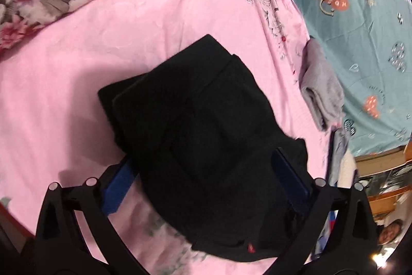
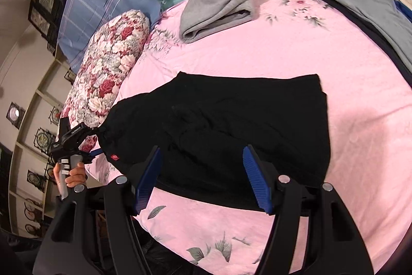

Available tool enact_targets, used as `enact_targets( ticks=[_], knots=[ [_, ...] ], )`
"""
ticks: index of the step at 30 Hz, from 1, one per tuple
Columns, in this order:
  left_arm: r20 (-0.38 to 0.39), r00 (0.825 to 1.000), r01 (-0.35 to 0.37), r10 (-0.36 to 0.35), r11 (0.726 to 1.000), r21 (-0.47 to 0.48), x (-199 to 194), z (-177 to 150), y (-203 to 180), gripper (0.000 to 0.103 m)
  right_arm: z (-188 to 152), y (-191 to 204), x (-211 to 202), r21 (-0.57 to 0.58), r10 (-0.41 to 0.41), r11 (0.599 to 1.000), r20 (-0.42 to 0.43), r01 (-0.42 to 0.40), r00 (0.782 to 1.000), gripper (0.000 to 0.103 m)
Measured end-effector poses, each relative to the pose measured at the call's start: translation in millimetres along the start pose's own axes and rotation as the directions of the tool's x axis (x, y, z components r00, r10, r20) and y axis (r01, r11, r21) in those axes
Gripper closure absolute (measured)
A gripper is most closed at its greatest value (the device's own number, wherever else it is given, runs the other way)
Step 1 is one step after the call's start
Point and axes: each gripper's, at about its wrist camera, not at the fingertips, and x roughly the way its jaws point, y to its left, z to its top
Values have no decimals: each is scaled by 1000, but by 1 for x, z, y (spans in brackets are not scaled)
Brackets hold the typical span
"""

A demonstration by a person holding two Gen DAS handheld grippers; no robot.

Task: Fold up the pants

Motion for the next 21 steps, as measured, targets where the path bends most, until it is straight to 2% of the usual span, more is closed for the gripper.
enact_targets(
  ticks=[1, 2, 3, 4, 5, 7, 10, 13, 16, 18, 21],
  knots=[
    [2, 1000, 14, -14, 1000, -4, 1, 2, 1, 3, 0, -2, 0, 6, -1, 1000, -1, 1, 1000, 37],
    [12, 1000, 19, -19, 1000, -4, 3, 4, 0, 17, 0, -2, 0, 9, -2, 1000, -1, 2, 1000, 37],
    [20, 999, -31, 31, 1000, -3, 4, 3, -1, 40, 1, -2, 0, 10, -4, 1000, -1, 4, 1000, 37],
    [10, 997, -77, 77, 997, 2, 7, 4, -1, 82, 0, -1, -1, 9, -5, 1000, -1, 5, 1000, 37],
    [-6, 996, -92, 92, 996, 8, 11, 4, 2, 82, 0, 0, -1, 6, -6, 1000, -1, 6, 1000, 37],
    [28, 998, -55, 56, 998, -28, 5, 0, 8, 83, -1, 3, 0, -1, -10, 1000, -5, 10, 1000, 37],
    [84, 996, -42, 43, 999, -11, -7, -6, 4, 85, -3, 5, 6, -5, -18, 1000, -24, 17, 1000, 37],
    [162, 987, 7, -14, 999, 46, -34, -19, -12, 86, -4, 7, 16, -3, -36, 999, -54, 36, 998, 37],
    [199, 978, 42, -63, 993, 107, -52, -26, -32, 86, 0, 12, 27, -18, -50, 999, -92, 49, 995, 37],
    [222, 972, 47, -82, 986, 158, -62, -32, -50, 86, 7, 26, 35, -57, -57, 997, -114, 50, 992, 37],
    [238, 967, 41, -95, 974, 223, -67, -39, -70, 86, 23, 64, 61, -142, -26, 990, -173, 1, 985, 37]
  ],
)
